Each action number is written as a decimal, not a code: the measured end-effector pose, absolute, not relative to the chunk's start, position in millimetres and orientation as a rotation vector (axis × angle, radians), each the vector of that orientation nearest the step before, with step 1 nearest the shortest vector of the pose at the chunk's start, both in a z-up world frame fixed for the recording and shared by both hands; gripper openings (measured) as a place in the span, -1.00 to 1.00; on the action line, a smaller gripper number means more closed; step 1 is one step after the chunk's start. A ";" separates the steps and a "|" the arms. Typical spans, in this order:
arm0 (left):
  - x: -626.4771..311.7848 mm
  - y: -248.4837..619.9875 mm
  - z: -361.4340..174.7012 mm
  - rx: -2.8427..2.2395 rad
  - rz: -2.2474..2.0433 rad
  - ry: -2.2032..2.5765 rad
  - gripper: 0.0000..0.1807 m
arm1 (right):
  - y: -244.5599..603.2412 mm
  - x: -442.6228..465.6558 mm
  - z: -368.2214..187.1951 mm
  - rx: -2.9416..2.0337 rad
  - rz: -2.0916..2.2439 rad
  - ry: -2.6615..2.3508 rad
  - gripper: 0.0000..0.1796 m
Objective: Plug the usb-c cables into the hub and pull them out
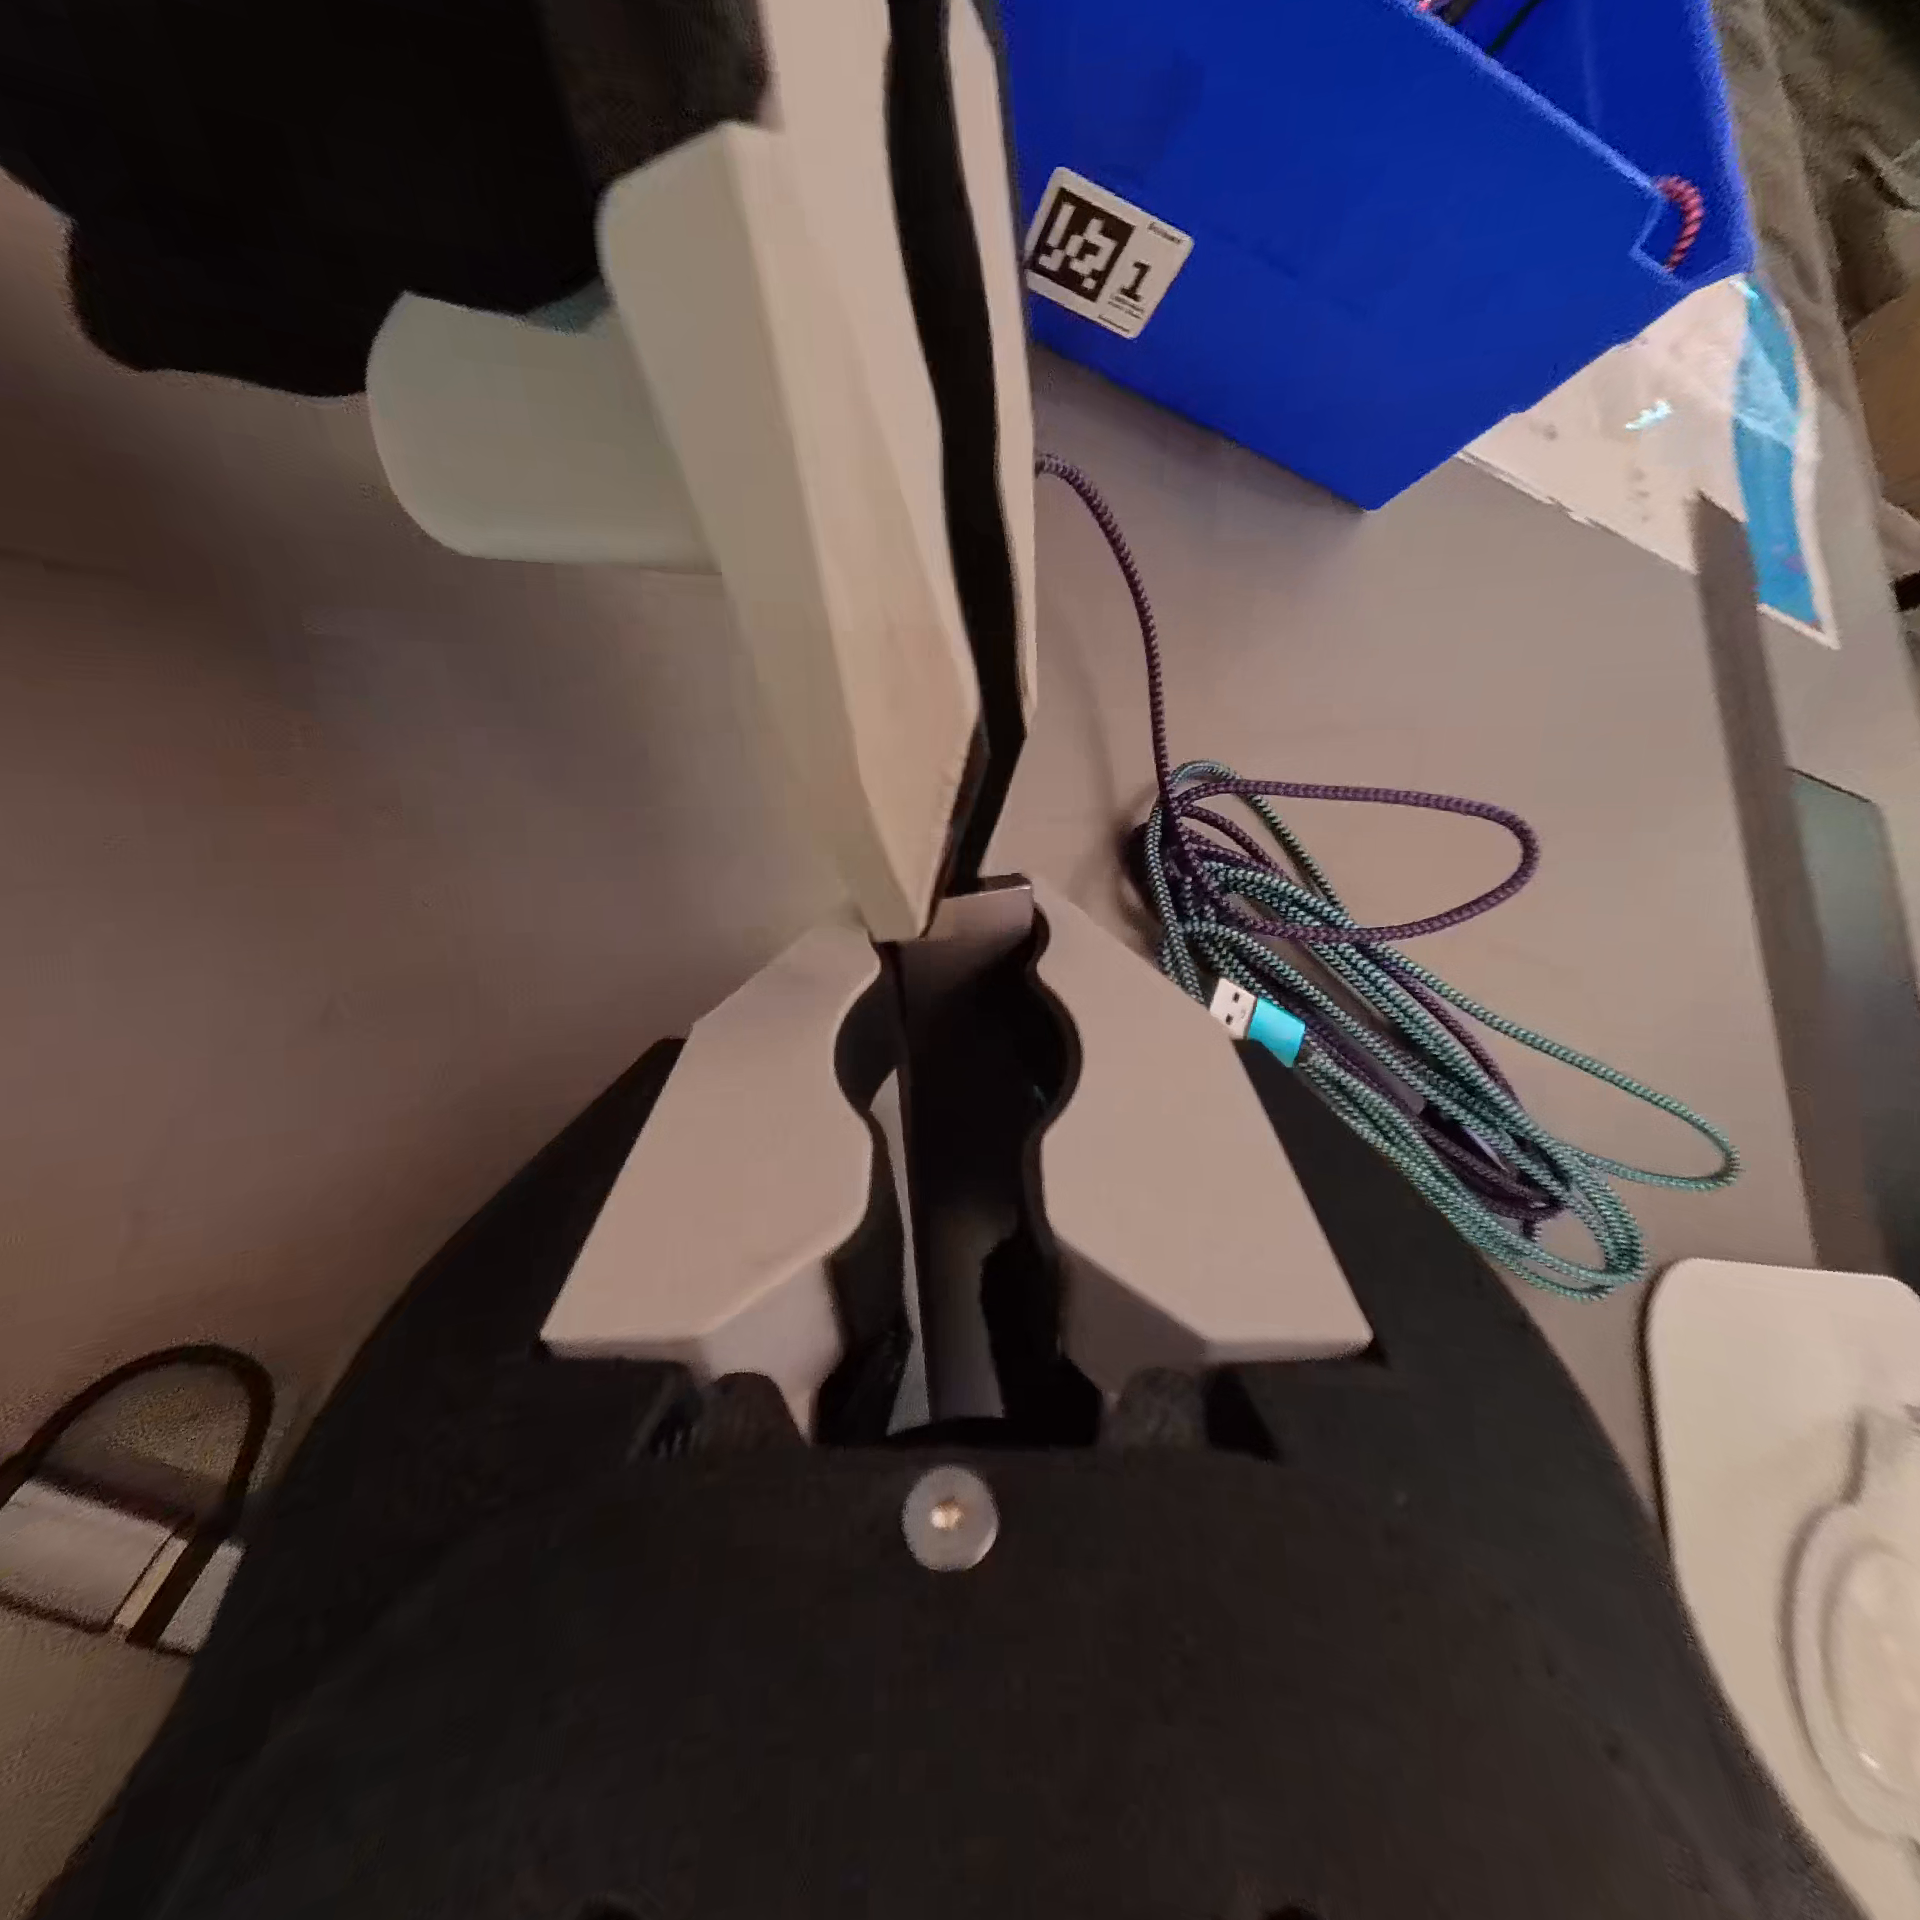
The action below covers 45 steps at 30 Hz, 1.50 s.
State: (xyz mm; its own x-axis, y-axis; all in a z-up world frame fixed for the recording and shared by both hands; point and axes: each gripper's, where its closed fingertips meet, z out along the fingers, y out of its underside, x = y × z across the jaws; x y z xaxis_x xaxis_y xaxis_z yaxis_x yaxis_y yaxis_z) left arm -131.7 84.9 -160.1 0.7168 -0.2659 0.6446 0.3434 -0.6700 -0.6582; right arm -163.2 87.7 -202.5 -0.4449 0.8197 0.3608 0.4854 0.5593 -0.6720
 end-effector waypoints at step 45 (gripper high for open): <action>-143.0 124.7 -102.3 -2.123 -0.704 0.392 -0.47 | 100.4 -141.7 -147.3 -1.310 1.716 -1.819 -0.92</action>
